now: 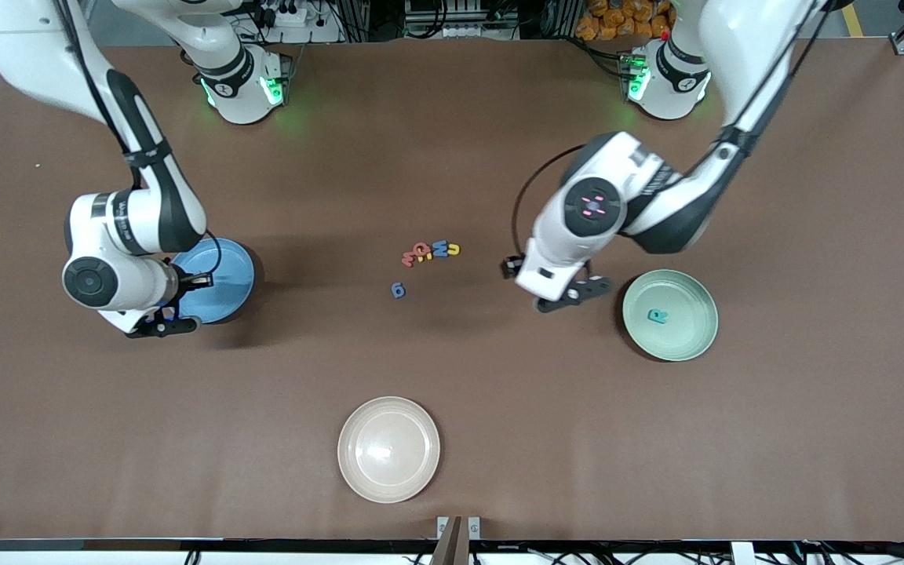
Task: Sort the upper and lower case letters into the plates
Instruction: 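Carry the blue e to the blue plate while the left gripper returns, then release the e in the blue plate while the left gripper lowers to letters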
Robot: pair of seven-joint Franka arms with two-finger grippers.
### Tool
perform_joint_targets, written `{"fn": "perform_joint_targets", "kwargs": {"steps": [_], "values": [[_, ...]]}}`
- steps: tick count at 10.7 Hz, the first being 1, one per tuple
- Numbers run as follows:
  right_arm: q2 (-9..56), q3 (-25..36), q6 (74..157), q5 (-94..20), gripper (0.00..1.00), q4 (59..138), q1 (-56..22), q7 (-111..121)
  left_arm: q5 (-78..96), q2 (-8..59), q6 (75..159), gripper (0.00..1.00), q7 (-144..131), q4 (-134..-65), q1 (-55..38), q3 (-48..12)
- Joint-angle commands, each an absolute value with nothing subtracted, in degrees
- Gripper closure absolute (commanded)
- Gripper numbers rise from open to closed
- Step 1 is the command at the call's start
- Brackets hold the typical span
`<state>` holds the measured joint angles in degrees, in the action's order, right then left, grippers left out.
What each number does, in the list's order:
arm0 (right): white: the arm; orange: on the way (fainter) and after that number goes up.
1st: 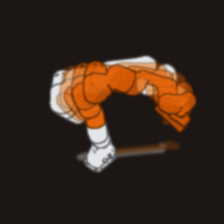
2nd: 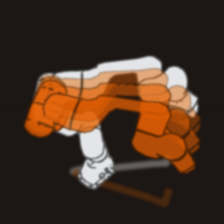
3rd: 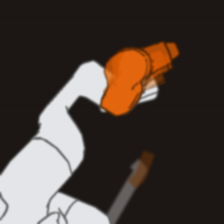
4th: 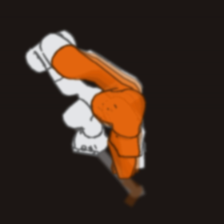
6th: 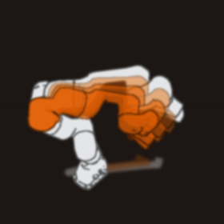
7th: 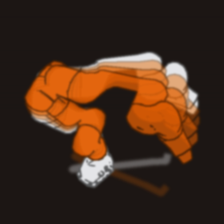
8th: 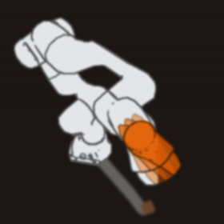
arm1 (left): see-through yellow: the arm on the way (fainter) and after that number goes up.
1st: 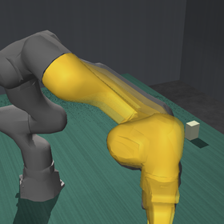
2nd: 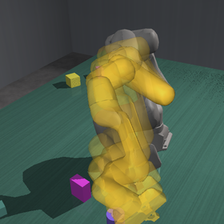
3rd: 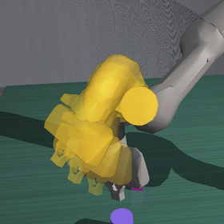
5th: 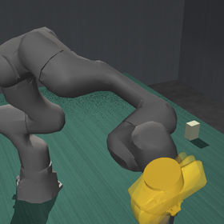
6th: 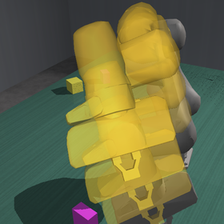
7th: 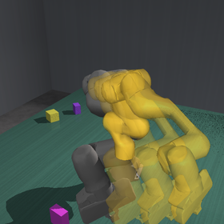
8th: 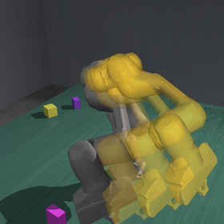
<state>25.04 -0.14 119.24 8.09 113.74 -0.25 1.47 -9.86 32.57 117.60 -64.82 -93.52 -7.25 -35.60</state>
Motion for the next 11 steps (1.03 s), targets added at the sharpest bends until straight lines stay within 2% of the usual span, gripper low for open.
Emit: {"fn": "perform_joint_targets", "kwargs": {"steps": [1, 5, 8, 11], "values": [[25.1, -1.1, 119.5, 8.9, 0.0, 113.7, 0.1, 2.0, -12.5, 35.6, 124.0, 0.07, -73.6, -93.0, -13.9, -33.6], [24.8, -1.4, 118.7, 8.4, 0.0, 113.6, -0.3, 1.1, -19.9, 40.5, 130.1, 0.06, -85.0, -92.9, -21.8, -30.9], [24.3, -1.6, 116.8, 1.9, 0.0, 113.1, -1.7, 0.7, -21.5, 42.1, 133.2, 0.05, -92.5, -92.7, -32.4, -22.2], [24.1, -1.6, 116.3, -0.2, 0.0, 113.1, -3.7, -3.7, -21.8, 45.3, 135.4, 0.05, -96.5, -90.1, -35.6, -21.0]]}}
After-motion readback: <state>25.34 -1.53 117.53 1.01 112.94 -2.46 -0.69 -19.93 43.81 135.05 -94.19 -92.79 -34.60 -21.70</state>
